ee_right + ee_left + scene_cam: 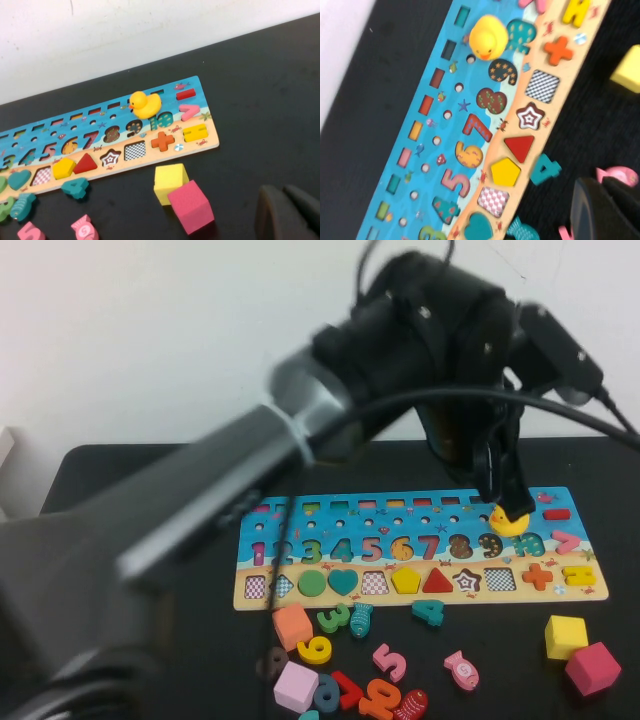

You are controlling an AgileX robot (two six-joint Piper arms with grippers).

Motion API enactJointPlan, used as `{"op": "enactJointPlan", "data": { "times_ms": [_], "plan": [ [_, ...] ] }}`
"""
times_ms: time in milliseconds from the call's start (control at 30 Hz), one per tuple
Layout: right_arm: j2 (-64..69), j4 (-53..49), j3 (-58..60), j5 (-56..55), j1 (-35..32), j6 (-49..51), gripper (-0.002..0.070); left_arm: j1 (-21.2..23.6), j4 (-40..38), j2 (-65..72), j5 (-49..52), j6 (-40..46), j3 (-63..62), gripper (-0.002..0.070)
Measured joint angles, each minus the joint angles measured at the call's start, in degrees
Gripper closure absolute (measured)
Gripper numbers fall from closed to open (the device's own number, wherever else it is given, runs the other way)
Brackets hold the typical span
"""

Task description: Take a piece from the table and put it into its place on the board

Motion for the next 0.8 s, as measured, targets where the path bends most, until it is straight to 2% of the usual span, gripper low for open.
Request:
{"op": "enactJointPlan", "data": {
  "times_ms": [267, 467, 600, 800],
  "plan": [
    [0.0, 0.0, 0.0, 0.0, 0.0, 0.0, 0.0657, -0.48, 0.71, -18.69, -3.25, -1.96, 15.05, 0.0675],
    [0.0, 0.0, 0.0, 0.0, 0.0, 0.0, 0.0657, -0.61, 4.74, -36.26, -7.5, -9.41, 33.07, 0.0675],
    [0.0, 0.0, 0.0, 0.0, 0.0, 0.0, 0.0657, -0.61, 10.53, -46.41, -2.13, -19.25, 41.24, 0.0675],
    [0.0, 0.0, 0.0, 0.0, 0.0, 0.0, 0.0657, -0.61, 15.34, -57.68, 5.48, -26.17, 47.62, 0.0675]
  ]
}}
